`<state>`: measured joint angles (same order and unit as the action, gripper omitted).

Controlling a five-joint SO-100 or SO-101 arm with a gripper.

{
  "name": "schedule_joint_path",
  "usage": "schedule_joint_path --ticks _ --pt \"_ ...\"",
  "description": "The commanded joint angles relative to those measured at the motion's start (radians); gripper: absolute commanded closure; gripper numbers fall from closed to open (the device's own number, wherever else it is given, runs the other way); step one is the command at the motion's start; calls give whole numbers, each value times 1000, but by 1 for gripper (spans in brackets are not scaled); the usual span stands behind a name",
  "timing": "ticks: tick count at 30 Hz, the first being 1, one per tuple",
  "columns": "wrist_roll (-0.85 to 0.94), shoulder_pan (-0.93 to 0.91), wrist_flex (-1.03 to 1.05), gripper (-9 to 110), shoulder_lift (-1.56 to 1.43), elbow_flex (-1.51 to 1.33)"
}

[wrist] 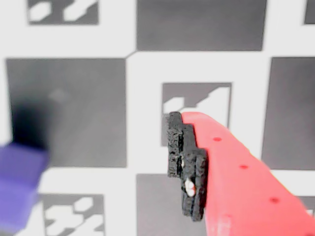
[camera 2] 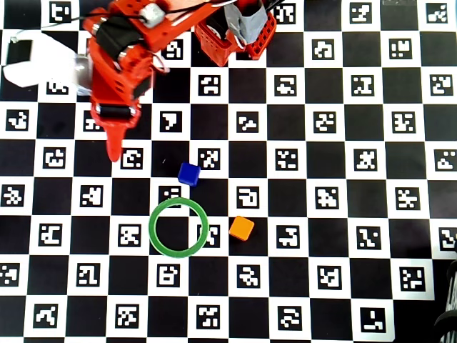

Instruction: Grab the red cube then put it in the green circle then put the blue cube on top and finally the orange cube on top

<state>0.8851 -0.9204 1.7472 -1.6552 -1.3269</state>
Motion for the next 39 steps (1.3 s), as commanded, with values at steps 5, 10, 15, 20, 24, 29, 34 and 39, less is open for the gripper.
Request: schedule_joint_path --ticks 5,10,15,20,24,29,34,39 --pt "84 -124 35 51 34 86" --pt "155 -201 -14 51 64 11" --pt "198 -258 -64 51 103 -28" --pt "250 -296 -196 51 130 -121" --pt "319 -341 -331 51 152 -210" --pt "390 -388 -405 51 202 -239" --pt "425 -405 -454 51 233 -290" --pt "456 -410 -508 51 252 -362"
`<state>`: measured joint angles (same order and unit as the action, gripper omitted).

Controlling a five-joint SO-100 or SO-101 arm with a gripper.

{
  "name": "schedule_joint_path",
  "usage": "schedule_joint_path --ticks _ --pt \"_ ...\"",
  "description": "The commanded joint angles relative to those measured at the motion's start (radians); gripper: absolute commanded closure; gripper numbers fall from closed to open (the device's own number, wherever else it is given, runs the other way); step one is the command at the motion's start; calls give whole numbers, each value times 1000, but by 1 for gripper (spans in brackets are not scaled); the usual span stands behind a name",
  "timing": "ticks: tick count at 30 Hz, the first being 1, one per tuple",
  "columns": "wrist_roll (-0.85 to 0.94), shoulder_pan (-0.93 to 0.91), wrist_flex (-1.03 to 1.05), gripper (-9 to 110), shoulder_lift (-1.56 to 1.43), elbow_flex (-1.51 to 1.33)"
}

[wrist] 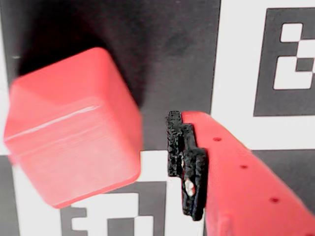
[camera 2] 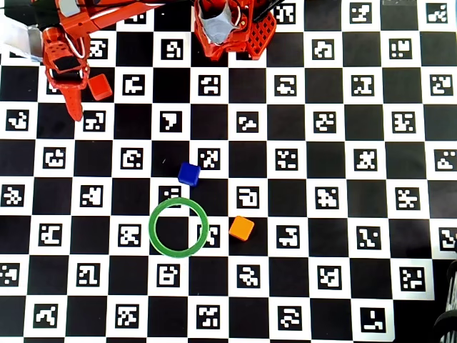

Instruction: Grab the red cube then put it in the green circle then put the blue cube on top and finally the orange cube on top

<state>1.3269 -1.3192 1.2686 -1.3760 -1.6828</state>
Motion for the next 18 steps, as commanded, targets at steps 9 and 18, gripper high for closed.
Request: schedule_joint_path --ticks 9,18 --pt "52 -6 -132 51 -25 -103" --pt "41 11 -156 51 -31 -138"
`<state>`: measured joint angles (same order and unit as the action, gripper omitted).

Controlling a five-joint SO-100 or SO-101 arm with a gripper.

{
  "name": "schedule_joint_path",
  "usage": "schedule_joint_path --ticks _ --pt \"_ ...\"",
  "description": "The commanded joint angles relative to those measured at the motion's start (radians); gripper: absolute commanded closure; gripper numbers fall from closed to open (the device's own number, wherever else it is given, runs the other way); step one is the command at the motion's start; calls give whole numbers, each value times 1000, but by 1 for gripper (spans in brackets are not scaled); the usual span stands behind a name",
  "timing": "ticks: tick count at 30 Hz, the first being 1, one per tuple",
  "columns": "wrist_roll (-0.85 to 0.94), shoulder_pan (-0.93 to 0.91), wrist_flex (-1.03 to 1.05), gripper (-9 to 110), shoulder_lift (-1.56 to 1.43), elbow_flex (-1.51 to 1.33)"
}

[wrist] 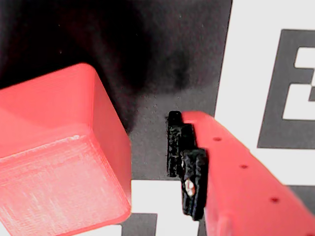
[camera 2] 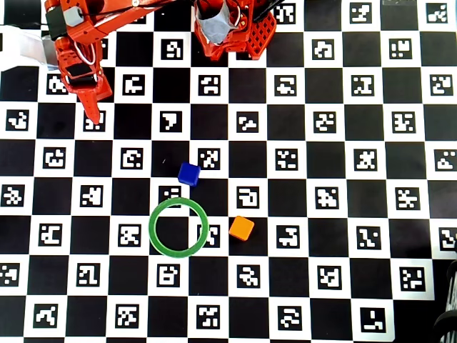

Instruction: Grab the red cube then put it in the green circle then put the blue cube on top and finally the orange cube on top

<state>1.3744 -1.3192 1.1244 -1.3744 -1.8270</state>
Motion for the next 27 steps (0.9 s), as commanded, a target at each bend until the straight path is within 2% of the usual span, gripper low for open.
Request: schedule_joint_path --ticks 1,7,18,27 --pt "-6 12 -15 51 -34 3" --pt "26 25 -48 51 -38 -6" --pt "198 34 -75 51 -48 -9" --pt "229 43 -55 52 -61 -12"
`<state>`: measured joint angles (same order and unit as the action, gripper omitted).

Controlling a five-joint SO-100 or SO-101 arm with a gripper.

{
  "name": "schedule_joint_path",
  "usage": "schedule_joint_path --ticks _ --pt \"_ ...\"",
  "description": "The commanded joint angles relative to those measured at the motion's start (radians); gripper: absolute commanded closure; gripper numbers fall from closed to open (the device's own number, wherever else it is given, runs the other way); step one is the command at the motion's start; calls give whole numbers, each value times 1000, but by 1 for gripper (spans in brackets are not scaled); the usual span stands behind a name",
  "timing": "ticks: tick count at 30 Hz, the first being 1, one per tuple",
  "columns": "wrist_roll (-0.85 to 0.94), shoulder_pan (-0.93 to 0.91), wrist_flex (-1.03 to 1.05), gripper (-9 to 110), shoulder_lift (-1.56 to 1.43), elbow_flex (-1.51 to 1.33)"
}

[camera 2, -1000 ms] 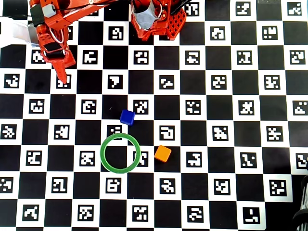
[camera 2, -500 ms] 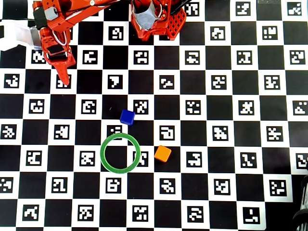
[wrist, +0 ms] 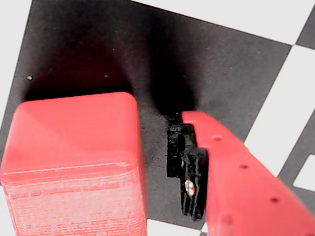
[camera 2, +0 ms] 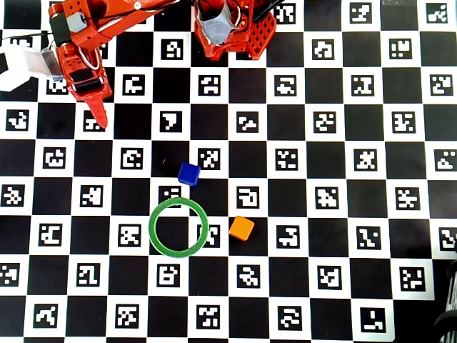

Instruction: Grab the red cube then put it in the green circle then put the blue cube on top and finally the orange cube on top

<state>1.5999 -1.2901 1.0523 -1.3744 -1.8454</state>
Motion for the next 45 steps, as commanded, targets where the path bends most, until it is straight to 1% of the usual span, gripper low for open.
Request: schedule_joint_path --ticks 1,3,5,11,18,20,26,31,36,41,45 --pt "3 15 18 53 -61 6" --pt "6 15 23 55 -63 8" --pt "8 15 31 61 -63 9" --pt "-9 20 37 81 -64 14" --pt "-57 32 64 94 -71 44" --pt "-81 43 115 94 -71 86" --pt "-215 114 370 95 -74 319" --pt "-371 221 465 95 -75 474" --pt "-545 383 606 95 -83 624" --pt "-744 584 727 96 -52 819" --pt "-896 747 778 96 -9 923"
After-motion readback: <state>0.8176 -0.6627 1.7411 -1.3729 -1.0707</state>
